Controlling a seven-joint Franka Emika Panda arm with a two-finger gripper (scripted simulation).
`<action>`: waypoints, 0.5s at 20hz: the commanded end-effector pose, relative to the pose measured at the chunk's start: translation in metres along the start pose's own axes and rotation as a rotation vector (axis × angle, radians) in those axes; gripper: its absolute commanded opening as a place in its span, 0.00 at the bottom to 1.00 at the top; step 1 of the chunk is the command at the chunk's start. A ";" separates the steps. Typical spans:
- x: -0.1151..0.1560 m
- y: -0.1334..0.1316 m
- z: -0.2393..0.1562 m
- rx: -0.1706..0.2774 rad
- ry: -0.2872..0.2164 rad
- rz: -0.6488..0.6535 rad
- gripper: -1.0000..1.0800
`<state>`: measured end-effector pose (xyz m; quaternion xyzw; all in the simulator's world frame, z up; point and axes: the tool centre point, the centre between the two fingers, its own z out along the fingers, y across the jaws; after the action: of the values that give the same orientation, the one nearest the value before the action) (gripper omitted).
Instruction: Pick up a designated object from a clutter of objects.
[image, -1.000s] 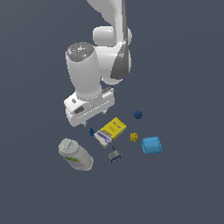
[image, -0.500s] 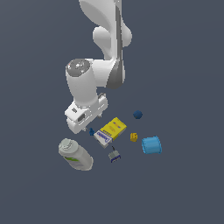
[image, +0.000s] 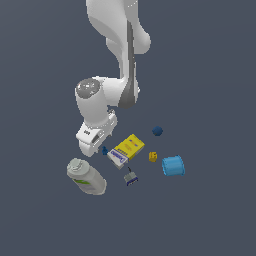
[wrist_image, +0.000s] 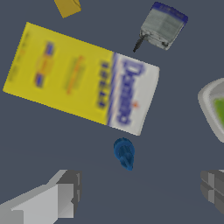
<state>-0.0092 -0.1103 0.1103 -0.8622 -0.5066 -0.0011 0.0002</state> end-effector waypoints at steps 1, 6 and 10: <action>-0.003 -0.001 0.007 0.000 -0.001 -0.036 0.96; -0.008 -0.002 0.015 0.001 -0.002 -0.078 0.96; -0.009 -0.002 0.018 0.001 -0.002 -0.092 0.96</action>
<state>-0.0155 -0.1166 0.0935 -0.8396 -0.5432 0.0001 0.0002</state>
